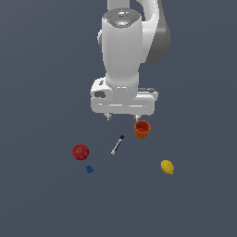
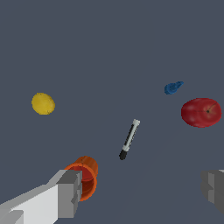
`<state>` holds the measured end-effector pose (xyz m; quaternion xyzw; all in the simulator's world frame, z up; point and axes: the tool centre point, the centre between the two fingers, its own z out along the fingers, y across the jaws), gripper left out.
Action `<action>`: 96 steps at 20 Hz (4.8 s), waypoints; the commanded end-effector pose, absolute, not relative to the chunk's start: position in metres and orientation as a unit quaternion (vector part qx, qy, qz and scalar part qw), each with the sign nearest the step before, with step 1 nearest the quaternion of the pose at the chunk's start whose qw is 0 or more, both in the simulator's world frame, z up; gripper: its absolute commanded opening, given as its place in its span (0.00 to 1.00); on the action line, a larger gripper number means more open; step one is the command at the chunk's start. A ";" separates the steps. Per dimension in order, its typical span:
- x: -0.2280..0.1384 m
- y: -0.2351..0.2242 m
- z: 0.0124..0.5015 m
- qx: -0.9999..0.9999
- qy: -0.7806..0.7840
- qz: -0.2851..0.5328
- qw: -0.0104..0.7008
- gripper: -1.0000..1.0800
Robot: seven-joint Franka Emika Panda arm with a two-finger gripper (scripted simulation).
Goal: Pick up a designated object from a clutter of objects.
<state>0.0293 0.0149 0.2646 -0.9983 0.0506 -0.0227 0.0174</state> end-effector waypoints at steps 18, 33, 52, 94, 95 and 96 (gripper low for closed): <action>0.011 -0.001 0.075 -0.974 0.228 -0.001 0.002 0.96; 0.006 -0.003 0.046 -0.970 0.241 0.000 0.000 0.96; 0.006 -0.003 0.010 -0.970 0.243 0.000 0.000 0.00; 0.089 -0.058 0.297 -0.970 0.243 0.000 0.000 0.00; 0.092 -0.060 0.306 -0.970 0.243 0.000 0.000 0.00; 0.095 -0.061 0.314 -0.970 0.243 0.000 0.000 0.00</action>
